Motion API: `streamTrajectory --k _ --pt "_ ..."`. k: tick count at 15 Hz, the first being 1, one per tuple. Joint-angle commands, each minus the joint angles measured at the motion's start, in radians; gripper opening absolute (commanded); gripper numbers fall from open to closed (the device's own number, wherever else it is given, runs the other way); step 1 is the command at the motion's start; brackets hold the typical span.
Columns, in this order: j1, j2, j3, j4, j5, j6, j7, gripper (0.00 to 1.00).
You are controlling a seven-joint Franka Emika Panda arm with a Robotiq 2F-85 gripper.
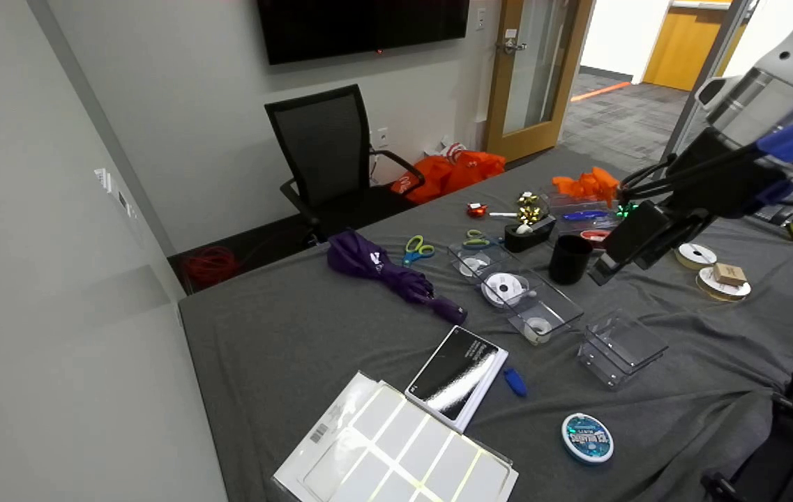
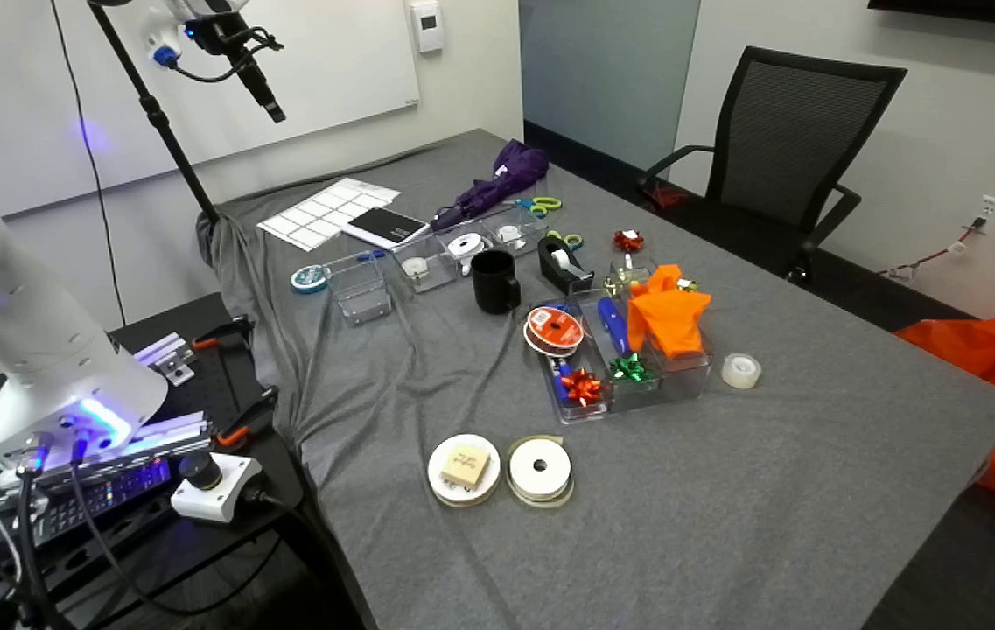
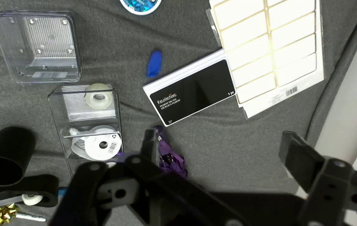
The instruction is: Remove the red ribbon roll from the tray
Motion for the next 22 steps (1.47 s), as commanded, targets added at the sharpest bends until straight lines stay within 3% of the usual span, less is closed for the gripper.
streamTrajectory --k 1,7,11,13,16,20,22 --pt "0.009 0.001 -0.009 0.001 -0.007 -0.002 0.005 1.0" --pt "0.001 0.004 -0.011 -0.001 -0.029 -0.009 -0.01 1.0" --pt "-0.027 0.0 -0.054 -0.033 -0.08 0.037 -0.063 1.0" --pt "-0.069 0.008 -0.078 -0.044 -0.157 0.05 -0.093 1.0" --pt "-0.154 0.025 -0.103 -0.03 -0.348 -0.029 -0.157 1.0" --pt "-0.231 0.049 -0.156 -0.04 -0.577 0.053 -0.287 1.0" --pt "-0.241 0.086 -0.208 -0.044 -0.644 0.166 -0.379 1.0"
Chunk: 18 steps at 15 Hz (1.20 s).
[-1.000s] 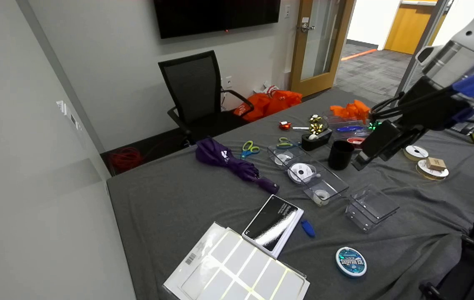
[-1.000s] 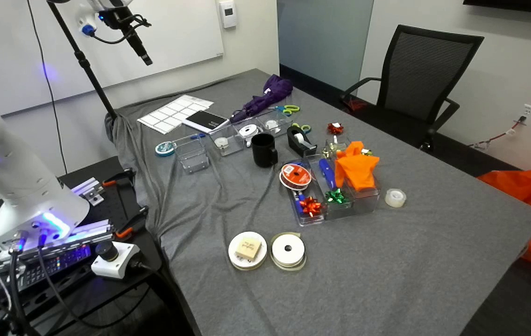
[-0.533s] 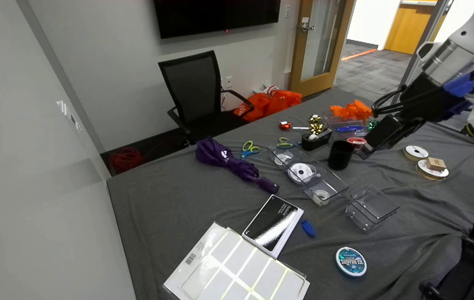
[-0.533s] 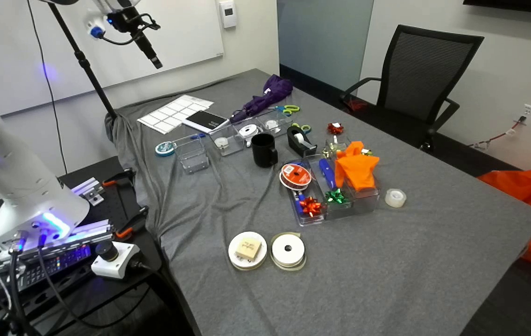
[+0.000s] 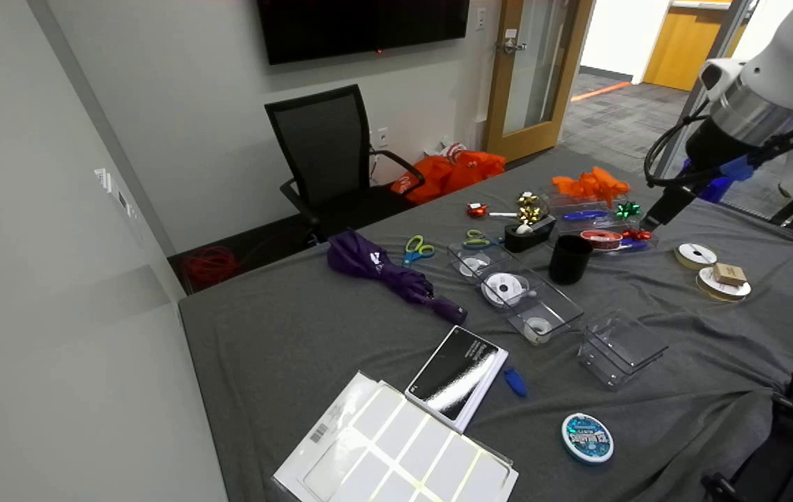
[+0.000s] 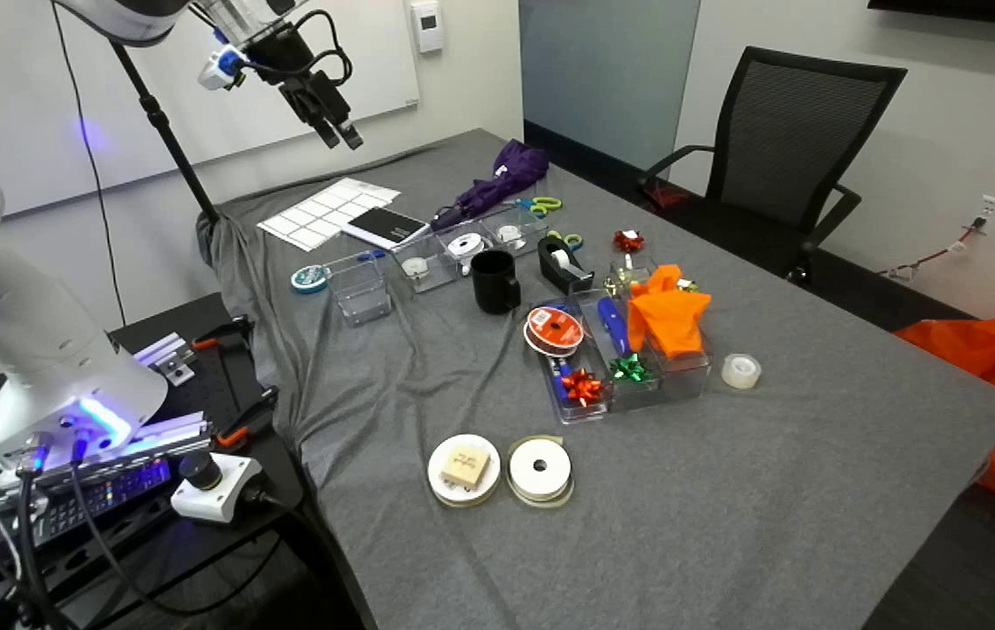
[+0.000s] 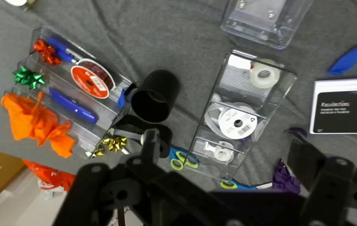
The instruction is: Remove the red ribbon roll from the tray
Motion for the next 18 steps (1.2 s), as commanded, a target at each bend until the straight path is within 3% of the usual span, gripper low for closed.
streamTrajectory --k 1,3,4,12,15,18 --pt "-0.036 0.075 -0.071 -0.007 -0.113 0.189 -0.168 1.0" --pt "-0.062 0.137 -0.107 0.0 -0.183 0.319 -0.245 1.0" --pt "-0.039 0.069 -0.079 -0.004 -0.123 0.212 -0.178 1.0" --pt "-0.058 0.107 -0.077 0.002 -0.153 0.269 -0.181 1.0" --pt "-0.135 0.216 -0.087 0.023 -0.27 0.392 -0.188 1.0" --pt "-0.25 0.359 -0.089 0.079 -0.462 0.507 -0.127 1.0"
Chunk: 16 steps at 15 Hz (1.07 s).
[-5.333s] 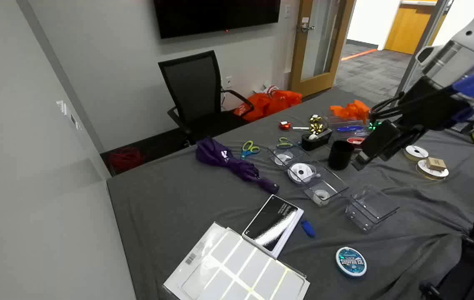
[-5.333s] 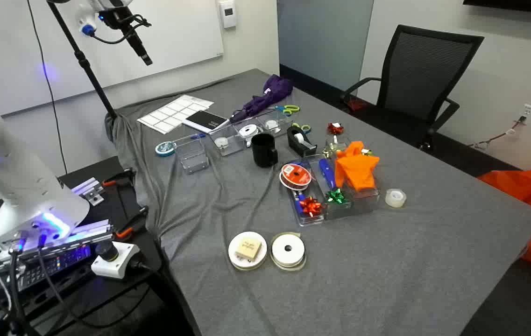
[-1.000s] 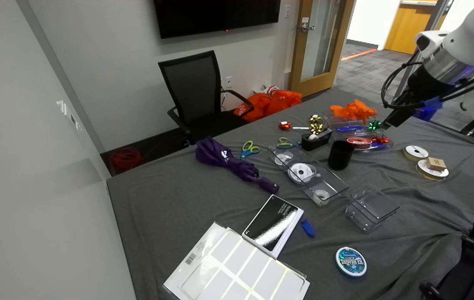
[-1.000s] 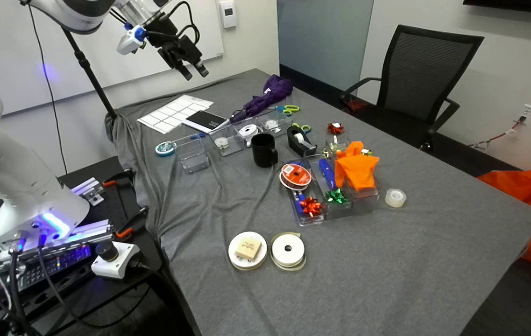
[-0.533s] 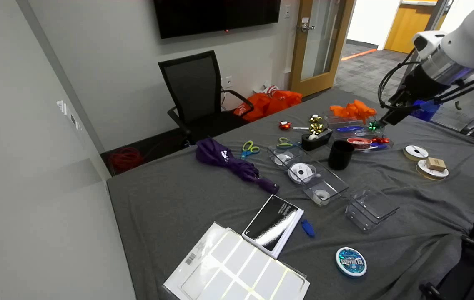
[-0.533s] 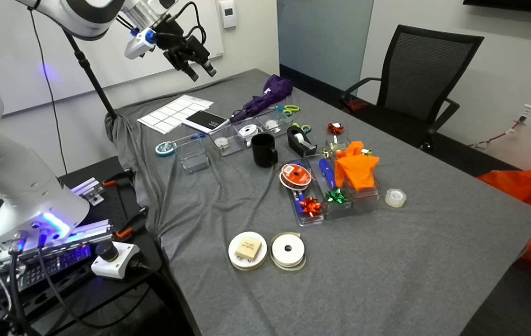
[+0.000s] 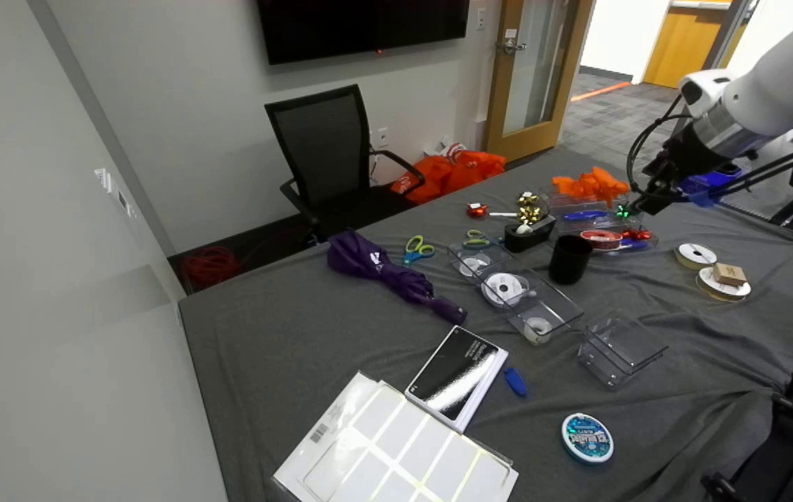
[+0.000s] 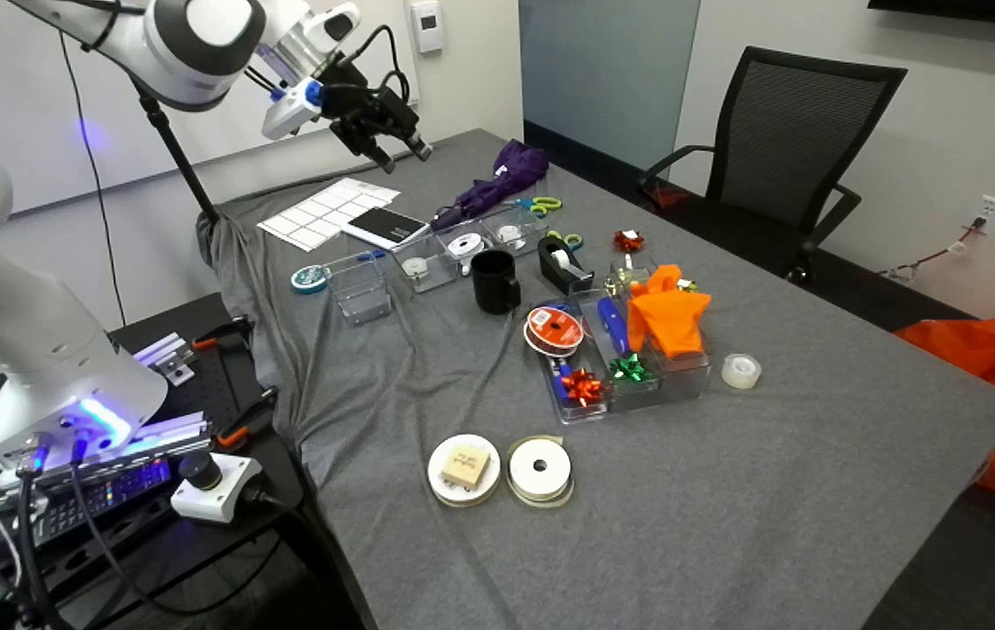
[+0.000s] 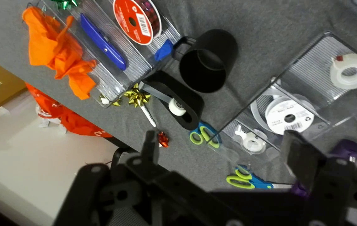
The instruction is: Remove the red ribbon roll from the tray
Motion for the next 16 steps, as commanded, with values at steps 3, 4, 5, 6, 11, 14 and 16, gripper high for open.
streamTrajectory --k 3,4,5,6,11,14,16 --pt "-0.192 0.31 -0.012 0.181 -0.358 0.116 0.119 1.0" --pt "-0.202 0.359 -0.026 0.221 -0.421 0.117 0.151 1.0" --pt "-0.206 0.405 -0.042 0.26 -0.479 0.111 0.179 1.0" --pt "-0.206 0.448 -0.059 0.298 -0.536 0.112 0.214 1.0" --pt "-0.186 0.65 -0.117 0.452 -0.735 0.107 0.295 1.0" --pt "-0.184 0.763 -0.139 0.545 -0.844 0.124 0.322 1.0" --pt "-0.226 0.834 -0.149 0.625 -0.858 0.143 0.228 1.0"
